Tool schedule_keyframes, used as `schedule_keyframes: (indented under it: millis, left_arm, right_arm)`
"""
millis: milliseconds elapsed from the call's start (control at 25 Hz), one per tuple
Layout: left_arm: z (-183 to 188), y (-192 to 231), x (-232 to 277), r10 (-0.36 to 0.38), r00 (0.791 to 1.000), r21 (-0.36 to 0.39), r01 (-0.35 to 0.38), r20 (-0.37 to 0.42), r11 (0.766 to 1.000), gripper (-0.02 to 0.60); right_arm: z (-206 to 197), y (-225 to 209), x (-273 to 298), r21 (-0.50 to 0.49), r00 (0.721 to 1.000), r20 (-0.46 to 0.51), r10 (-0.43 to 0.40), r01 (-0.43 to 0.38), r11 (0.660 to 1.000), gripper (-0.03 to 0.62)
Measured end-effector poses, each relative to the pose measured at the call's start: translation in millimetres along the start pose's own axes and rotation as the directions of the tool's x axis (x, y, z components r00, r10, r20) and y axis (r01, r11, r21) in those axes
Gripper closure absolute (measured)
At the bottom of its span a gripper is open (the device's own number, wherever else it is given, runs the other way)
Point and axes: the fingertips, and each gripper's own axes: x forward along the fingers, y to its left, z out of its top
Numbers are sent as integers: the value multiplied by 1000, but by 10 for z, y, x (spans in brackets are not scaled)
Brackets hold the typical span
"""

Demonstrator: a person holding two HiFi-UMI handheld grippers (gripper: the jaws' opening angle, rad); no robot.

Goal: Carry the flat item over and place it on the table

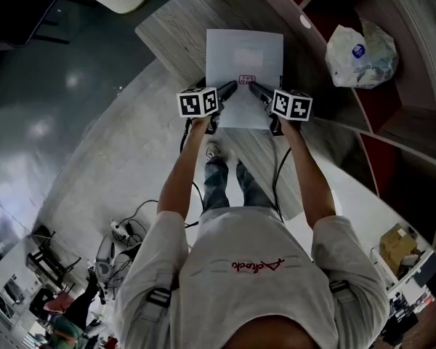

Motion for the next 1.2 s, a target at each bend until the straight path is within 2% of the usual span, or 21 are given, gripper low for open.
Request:
schedule_keyframes:
  millis: [240, 760, 960, 1200]
  left_arm:
    - [-67, 48, 26, 5, 999, -17, -6, -37, 1000, 111]
    - [-74, 70, 30, -29, 998, -26, 28, -49, 999, 109]
    - [-23, 112, -233, 22, 999, 47, -23, 28, 999, 107]
    - [49, -149, -499, 25, 996, 194, -41, 86, 980, 117]
  right_arm:
    - [-57, -28, 54, 16, 1000, -30, 2, -2, 1000, 80]
    - [-46, -40, 60, 17, 1000, -22, -1, 2, 1000, 75]
    - [162, -66, -200, -131, 993, 85, -84, 94, 987, 111]
    - [229, 133, -456, -178, 987, 140, -72, 97, 979, 175]
